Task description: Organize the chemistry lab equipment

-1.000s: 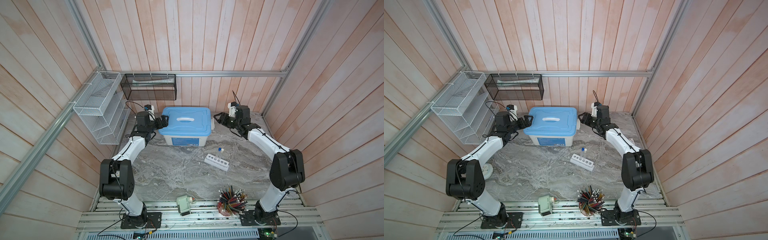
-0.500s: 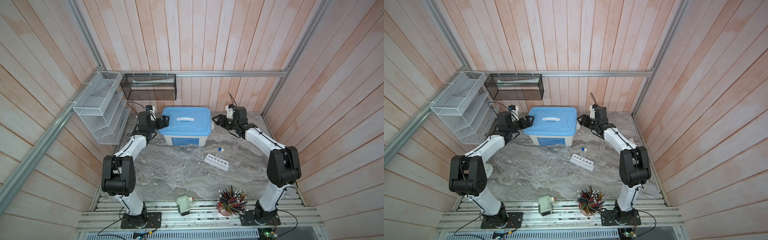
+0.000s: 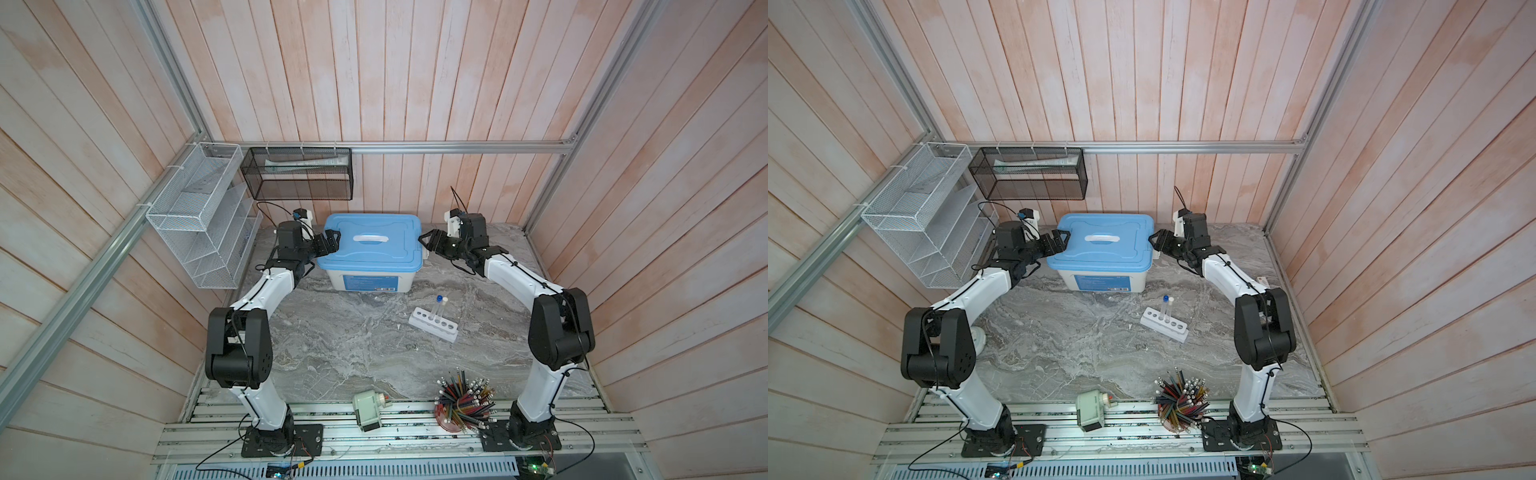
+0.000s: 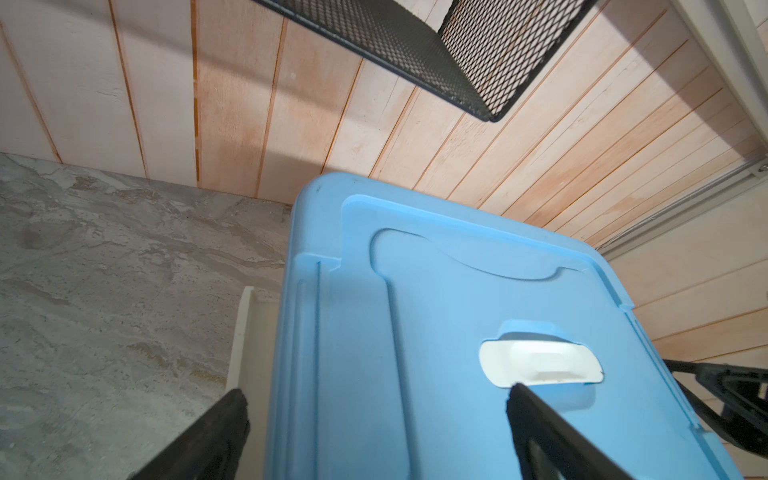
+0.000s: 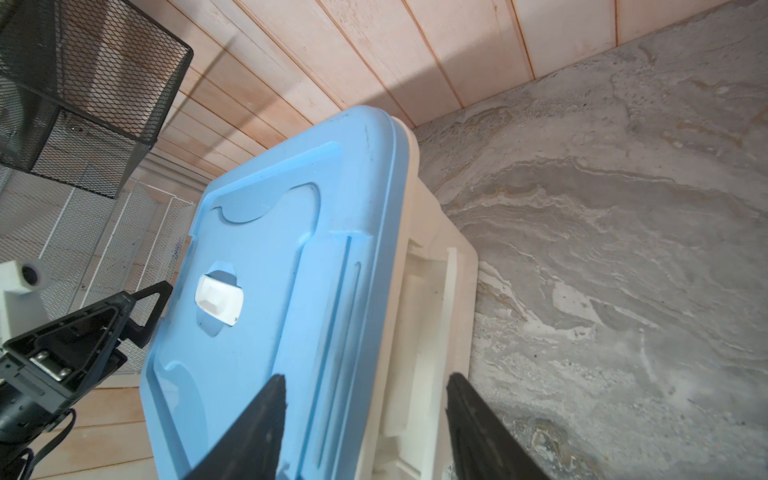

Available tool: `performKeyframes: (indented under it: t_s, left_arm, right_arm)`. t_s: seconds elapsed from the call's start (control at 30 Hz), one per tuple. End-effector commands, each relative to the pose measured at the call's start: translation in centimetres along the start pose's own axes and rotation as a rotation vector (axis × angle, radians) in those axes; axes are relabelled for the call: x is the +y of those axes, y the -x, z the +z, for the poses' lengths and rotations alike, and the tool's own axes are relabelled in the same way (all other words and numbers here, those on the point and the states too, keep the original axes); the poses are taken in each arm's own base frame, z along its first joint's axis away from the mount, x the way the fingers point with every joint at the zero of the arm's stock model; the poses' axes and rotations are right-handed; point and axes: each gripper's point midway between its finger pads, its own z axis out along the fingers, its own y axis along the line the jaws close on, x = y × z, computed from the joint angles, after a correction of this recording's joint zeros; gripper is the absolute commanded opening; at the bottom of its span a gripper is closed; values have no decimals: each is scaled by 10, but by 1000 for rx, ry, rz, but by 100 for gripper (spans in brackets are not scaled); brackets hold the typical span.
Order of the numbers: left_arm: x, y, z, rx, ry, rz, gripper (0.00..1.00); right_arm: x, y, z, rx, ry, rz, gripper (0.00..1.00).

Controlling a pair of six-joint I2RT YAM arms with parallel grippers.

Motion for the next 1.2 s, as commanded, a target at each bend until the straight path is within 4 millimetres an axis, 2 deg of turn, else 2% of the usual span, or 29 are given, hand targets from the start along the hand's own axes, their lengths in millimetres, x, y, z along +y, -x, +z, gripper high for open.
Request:
performKeyframes:
  t_s: [0.0,0.83,1.0,1.17]
  left_arm:
    - [-11,8,7,-17,-31,14,98]
    - [-29,5,19,-15,-52,19,98]
    - [-28,14,11,-35,-19,52,98]
    - [-36,36,-12,-94,13,123,98]
  right_arm:
    - [5,2,5,8,17,-14,63]
    - [6,1,6,13,22,-19,63]
    - [6,0,5,12,20,-21,63]
    - [7,2,2,6,17,-27,64]
